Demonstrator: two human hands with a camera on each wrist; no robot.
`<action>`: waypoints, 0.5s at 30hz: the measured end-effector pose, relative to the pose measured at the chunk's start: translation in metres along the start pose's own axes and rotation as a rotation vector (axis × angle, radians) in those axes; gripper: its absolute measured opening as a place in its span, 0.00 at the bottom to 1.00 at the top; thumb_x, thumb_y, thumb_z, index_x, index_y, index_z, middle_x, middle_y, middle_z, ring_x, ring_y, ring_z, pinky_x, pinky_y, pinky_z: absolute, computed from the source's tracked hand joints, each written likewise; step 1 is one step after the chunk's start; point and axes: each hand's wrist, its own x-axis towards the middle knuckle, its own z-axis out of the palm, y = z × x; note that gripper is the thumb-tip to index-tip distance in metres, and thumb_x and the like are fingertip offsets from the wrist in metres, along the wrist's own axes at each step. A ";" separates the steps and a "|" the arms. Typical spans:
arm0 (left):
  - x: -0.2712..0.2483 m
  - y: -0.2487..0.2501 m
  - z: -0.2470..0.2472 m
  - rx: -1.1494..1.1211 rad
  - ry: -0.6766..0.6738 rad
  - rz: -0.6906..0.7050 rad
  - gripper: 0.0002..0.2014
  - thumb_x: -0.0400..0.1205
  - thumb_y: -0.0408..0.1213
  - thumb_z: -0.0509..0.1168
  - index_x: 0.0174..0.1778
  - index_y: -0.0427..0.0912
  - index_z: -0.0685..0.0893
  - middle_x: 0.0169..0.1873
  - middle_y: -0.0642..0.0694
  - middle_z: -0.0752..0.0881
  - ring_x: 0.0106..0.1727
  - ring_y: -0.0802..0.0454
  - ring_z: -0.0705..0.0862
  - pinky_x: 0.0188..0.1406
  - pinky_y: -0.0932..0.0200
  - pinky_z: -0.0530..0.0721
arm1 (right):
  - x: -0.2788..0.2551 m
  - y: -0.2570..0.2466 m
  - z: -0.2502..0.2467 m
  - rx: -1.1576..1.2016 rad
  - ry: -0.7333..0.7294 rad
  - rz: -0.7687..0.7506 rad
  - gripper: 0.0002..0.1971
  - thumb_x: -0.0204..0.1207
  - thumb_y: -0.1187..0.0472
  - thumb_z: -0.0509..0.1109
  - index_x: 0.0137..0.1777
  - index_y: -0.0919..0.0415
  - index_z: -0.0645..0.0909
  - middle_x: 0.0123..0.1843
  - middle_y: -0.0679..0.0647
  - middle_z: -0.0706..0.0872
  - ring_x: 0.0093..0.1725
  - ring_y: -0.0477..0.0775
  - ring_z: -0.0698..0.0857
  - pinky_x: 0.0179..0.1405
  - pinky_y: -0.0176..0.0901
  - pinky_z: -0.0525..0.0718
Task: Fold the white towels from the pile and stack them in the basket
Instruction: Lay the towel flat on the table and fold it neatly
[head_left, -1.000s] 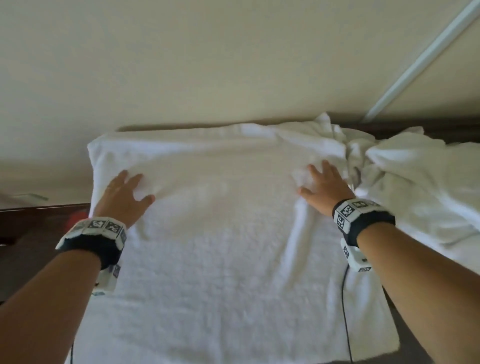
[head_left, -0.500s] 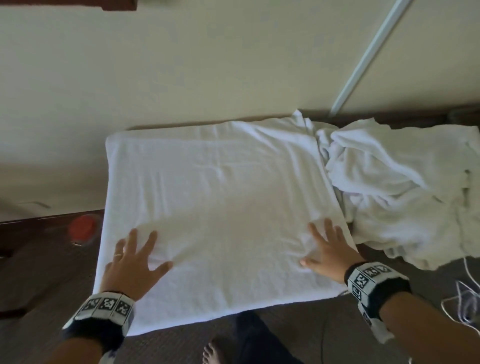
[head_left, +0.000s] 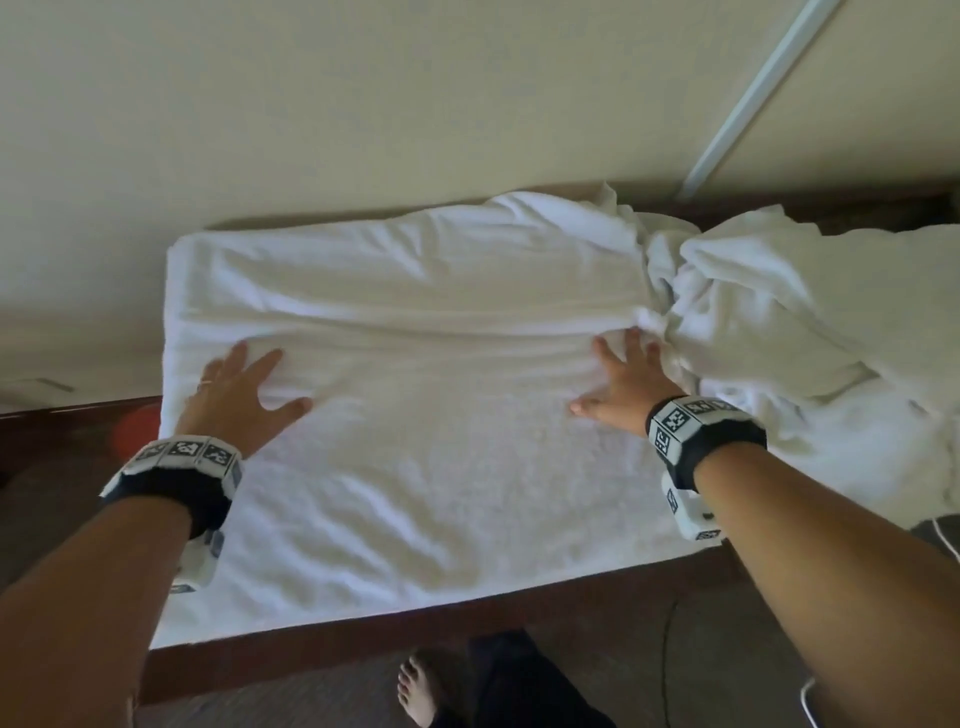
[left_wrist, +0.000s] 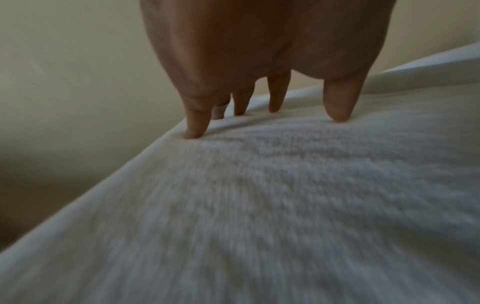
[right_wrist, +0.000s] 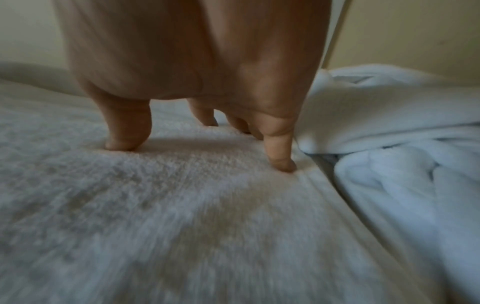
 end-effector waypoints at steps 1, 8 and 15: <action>0.000 -0.002 0.001 -0.056 0.046 0.007 0.42 0.79 0.62 0.69 0.87 0.56 0.62 0.89 0.48 0.51 0.89 0.41 0.53 0.83 0.31 0.61 | 0.002 0.002 0.000 0.028 0.026 -0.011 0.51 0.73 0.35 0.71 0.86 0.42 0.41 0.87 0.55 0.28 0.85 0.66 0.32 0.81 0.70 0.51; -0.106 -0.019 0.040 -0.033 0.167 0.139 0.39 0.80 0.61 0.68 0.85 0.48 0.67 0.88 0.43 0.58 0.86 0.39 0.62 0.80 0.31 0.68 | -0.051 0.031 0.038 -0.137 0.249 -0.160 0.42 0.80 0.37 0.62 0.87 0.50 0.47 0.88 0.58 0.37 0.87 0.60 0.42 0.84 0.60 0.48; -0.214 -0.075 0.110 0.256 0.028 0.316 0.60 0.67 0.86 0.52 0.90 0.56 0.44 0.90 0.45 0.41 0.89 0.37 0.47 0.86 0.39 0.46 | -0.145 0.071 0.136 -0.324 0.129 -0.327 0.60 0.63 0.15 0.52 0.84 0.44 0.25 0.83 0.55 0.19 0.83 0.63 0.25 0.82 0.63 0.39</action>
